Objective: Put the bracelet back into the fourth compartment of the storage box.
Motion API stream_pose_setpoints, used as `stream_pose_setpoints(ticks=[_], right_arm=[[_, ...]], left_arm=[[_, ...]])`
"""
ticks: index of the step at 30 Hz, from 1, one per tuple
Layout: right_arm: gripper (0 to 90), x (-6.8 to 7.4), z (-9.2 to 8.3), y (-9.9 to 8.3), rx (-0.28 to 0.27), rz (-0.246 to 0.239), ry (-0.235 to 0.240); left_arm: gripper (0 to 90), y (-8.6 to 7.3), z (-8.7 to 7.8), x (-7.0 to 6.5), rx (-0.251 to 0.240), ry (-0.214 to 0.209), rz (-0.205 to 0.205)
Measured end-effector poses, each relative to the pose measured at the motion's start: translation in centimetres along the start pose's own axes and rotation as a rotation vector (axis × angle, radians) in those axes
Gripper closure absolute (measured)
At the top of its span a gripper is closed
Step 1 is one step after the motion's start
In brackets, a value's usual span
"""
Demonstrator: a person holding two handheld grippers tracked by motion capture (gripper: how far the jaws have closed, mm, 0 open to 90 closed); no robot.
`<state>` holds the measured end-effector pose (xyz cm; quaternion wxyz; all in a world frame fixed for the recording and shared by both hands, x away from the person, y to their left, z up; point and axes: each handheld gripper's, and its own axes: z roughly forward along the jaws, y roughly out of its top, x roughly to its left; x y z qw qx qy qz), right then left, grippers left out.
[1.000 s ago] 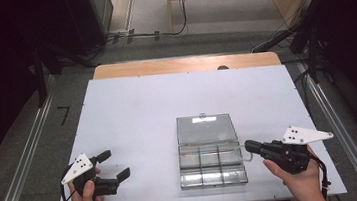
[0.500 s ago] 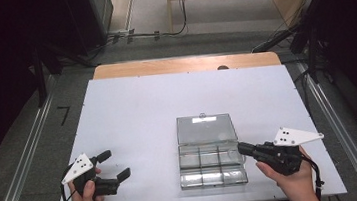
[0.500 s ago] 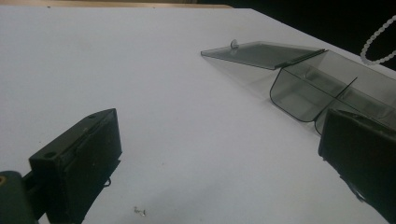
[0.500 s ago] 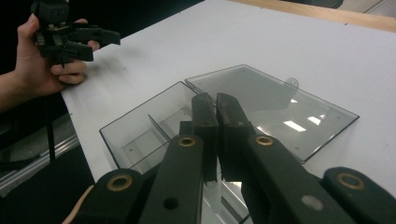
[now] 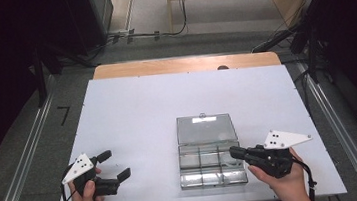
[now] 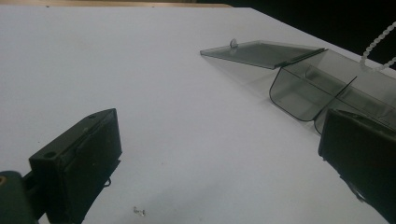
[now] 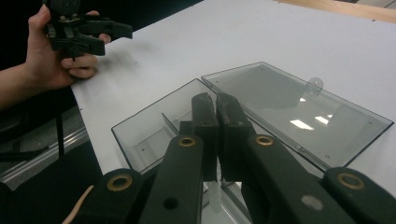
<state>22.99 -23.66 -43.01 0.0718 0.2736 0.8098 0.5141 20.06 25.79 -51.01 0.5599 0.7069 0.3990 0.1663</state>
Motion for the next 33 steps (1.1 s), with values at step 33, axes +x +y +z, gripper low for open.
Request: stream_pose_setpoints(ticks=[33], right_arm=[[85.2, 2.7, 4.0, 0.6, 0.037, -0.042, 0.086]], left_arm=[[0.0, 0.0, 0.0, 0.0, -0.003, -0.006, 0.001]])
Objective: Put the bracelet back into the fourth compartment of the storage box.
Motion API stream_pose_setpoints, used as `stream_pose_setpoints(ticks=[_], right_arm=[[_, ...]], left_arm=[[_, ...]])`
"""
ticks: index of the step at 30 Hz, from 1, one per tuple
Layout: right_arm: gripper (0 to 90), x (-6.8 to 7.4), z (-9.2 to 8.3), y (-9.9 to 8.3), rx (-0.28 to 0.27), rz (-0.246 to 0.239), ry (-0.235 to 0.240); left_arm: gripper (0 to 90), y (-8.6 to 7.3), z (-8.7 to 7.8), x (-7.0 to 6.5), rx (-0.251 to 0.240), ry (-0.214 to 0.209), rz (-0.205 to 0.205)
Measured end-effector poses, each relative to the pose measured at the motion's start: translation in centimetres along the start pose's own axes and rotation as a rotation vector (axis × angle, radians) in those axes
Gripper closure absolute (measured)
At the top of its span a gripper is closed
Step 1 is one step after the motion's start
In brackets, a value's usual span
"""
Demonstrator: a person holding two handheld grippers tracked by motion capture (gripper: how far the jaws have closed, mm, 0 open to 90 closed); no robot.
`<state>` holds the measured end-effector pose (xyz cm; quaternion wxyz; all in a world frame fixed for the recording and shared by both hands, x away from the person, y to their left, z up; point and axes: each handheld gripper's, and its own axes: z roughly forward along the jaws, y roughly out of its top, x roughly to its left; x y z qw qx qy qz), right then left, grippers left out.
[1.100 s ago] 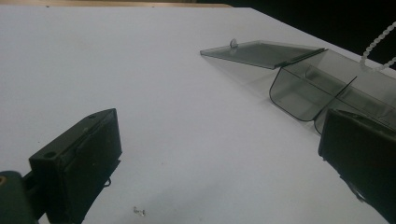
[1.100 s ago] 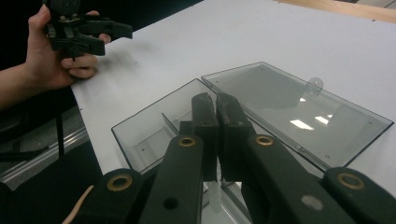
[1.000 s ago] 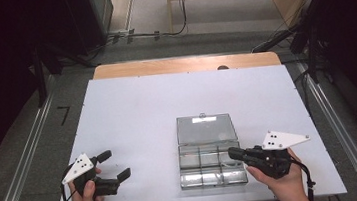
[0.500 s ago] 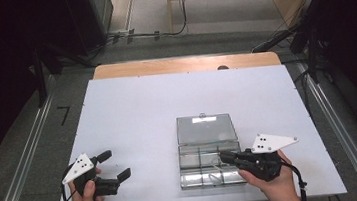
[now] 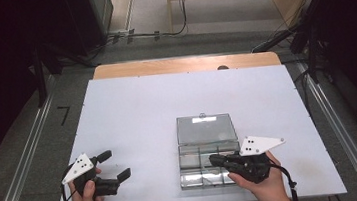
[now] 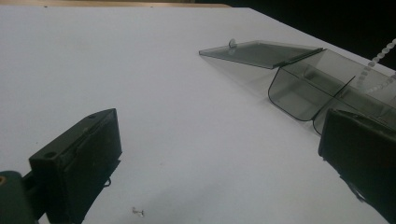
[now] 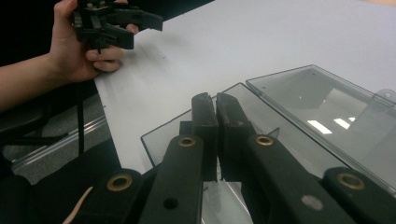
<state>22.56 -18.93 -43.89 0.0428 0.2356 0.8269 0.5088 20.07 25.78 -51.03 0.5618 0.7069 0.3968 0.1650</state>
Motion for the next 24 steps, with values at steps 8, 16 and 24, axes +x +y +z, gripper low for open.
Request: stream_pose_setpoints(ticks=[8, 16, 24], right_arm=[[85.3, 0.6, 1.1, 0.2, 0.008, -0.011, 0.02], [85.3, 1.1, 2.0, 0.2, 0.014, -0.013, 0.032], [85.2, 1.7, 3.1, 0.0, 0.027, -0.017, 0.044]], left_arm=[[0.0, 0.0, 0.0, 0.0, -0.001, -0.002, 0.0], [0.0, 0.0, 0.0, 0.0, 0.004, -0.002, 0.003], [0.0, 0.0, 0.0, 0.0, 0.005, -0.002, 0.005]])
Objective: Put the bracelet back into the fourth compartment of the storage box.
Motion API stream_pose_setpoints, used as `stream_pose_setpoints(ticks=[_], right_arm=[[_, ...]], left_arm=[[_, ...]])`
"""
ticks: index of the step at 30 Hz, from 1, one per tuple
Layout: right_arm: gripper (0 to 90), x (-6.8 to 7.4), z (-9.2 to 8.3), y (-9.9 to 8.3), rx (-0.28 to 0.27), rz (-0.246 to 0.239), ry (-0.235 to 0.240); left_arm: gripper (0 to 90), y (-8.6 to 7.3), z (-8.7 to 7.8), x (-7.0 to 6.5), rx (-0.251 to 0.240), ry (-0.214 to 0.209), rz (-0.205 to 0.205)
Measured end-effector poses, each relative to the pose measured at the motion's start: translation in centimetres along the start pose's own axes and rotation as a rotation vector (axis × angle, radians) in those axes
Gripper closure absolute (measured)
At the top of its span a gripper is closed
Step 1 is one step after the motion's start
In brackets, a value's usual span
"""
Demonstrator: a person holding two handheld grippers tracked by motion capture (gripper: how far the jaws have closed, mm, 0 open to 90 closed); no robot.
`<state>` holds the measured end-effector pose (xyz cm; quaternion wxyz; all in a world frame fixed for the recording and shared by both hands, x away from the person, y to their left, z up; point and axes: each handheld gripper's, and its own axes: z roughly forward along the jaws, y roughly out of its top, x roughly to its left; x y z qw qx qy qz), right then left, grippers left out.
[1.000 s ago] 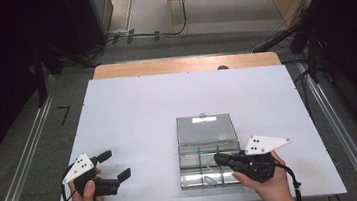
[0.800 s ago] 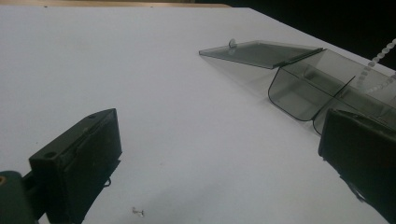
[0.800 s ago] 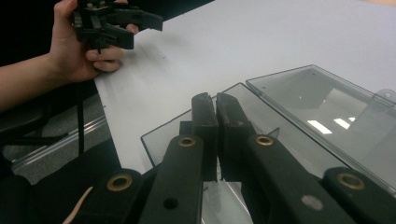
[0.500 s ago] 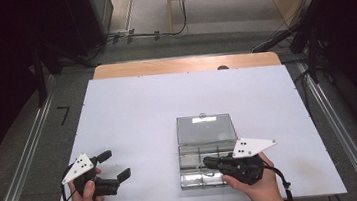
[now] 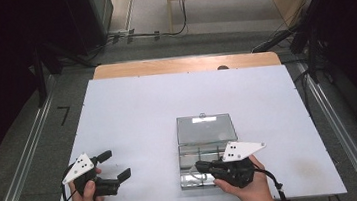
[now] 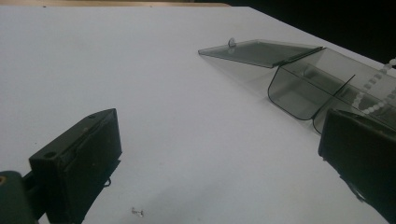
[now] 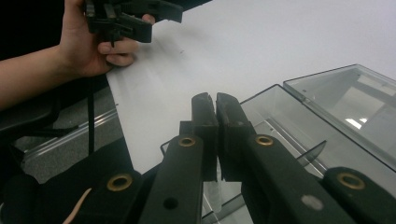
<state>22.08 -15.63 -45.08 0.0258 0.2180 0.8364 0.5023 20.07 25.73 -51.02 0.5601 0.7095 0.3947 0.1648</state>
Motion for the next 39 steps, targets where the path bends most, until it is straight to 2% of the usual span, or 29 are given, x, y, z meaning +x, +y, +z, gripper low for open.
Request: stream_pose_setpoints(ticks=[9, 19, 24, 29, 39], right_arm=[[85.3, 0.5, 1.0, -0.3, -0.005, 0.008, 0.006], [85.2, 0.1, 2.1, -1.3, 0.002, 0.067, 0.024], [85.2, 0.2, 2.4, -1.5, 0.015, 0.069, 0.022], [85.2, 0.2, 2.5, -1.6, 0.03, 0.067, -0.001], [85.1, 0.0, 2.6, -1.9, 0.074, 0.086, -0.089]], left_arm=[[0.0, 0.0, 0.0, 0.0, 0.001, 0.0, 0.001], [0.0, 0.0, 0.0, -0.1, 0.0, 0.0, 0.002], [0.0, 0.0, 0.0, -0.1, 0.001, 0.001, 0.004], [0.0, 0.0, 0.1, -0.1, 0.001, 0.002, 0.005], [0.0, 0.0, 0.1, -0.1, 0.003, 0.002, 0.007]])
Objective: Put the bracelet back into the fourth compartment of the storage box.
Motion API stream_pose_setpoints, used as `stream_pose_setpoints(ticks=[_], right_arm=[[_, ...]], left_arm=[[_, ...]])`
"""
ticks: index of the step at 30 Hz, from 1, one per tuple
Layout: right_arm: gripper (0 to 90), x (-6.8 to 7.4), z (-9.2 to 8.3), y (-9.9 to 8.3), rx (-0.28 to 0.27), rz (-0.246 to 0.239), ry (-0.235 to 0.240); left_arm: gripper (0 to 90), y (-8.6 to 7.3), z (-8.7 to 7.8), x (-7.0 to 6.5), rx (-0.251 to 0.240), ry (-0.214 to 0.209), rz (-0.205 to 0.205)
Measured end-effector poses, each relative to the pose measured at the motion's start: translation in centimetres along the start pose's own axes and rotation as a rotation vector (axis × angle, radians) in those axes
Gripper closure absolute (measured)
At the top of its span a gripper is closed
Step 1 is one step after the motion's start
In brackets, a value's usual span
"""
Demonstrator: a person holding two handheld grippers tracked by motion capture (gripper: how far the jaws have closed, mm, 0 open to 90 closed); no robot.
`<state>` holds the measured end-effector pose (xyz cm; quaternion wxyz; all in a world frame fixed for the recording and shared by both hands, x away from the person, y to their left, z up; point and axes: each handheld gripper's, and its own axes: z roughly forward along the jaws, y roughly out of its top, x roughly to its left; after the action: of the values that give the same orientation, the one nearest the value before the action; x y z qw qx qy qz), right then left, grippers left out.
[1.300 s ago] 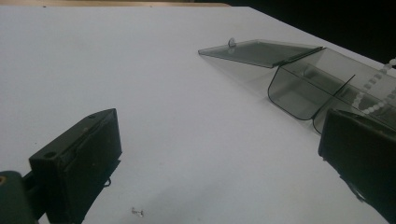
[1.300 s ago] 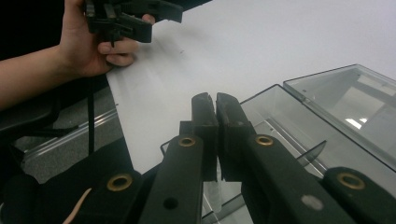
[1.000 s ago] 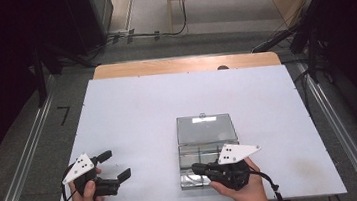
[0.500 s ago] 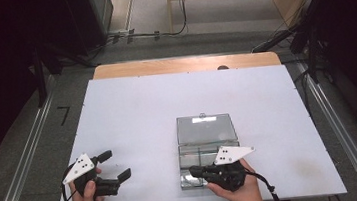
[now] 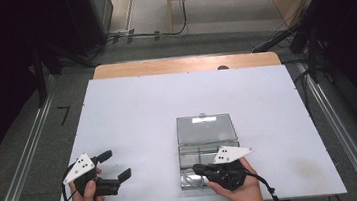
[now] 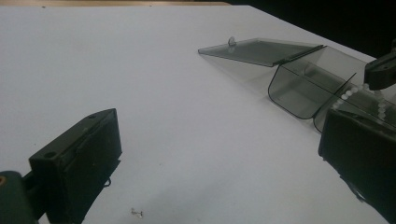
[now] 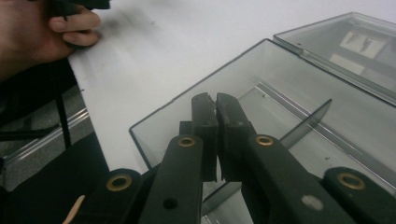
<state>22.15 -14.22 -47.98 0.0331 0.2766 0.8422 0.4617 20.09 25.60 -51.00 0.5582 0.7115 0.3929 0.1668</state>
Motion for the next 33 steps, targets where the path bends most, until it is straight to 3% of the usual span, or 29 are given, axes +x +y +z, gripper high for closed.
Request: stream_pose_setpoints(ticks=[8, 17, 24, 27, 33], right_arm=[[85.1, 0.1, 0.6, -0.2, 0.043, -0.004, -0.047], [83.3, -0.1, 0.9, -0.2, 0.07, 0.008, -0.056], [56.9, -0.7, 0.2, 0.1, 0.036, 0.066, 0.031], [49.4, -0.9, -0.2, 0.3, 0.022, 0.085, 0.057], [24.3, -1.2, -1.0, 0.8, -0.023, 0.057, 0.089]], left_arm=[[0.0, 0.0, 0.0, 0.0, 0.003, 0.001, 0.001], [0.0, 0.0, 0.1, 0.0, 0.004, 0.005, 0.001], [0.0, 0.0, 0.0, 0.0, -0.005, 0.002, -0.002], [0.0, 0.0, 0.0, 0.0, -0.004, 0.001, -0.001], [0.0, 0.0, 0.0, 0.1, -0.006, -0.001, 0.0]])
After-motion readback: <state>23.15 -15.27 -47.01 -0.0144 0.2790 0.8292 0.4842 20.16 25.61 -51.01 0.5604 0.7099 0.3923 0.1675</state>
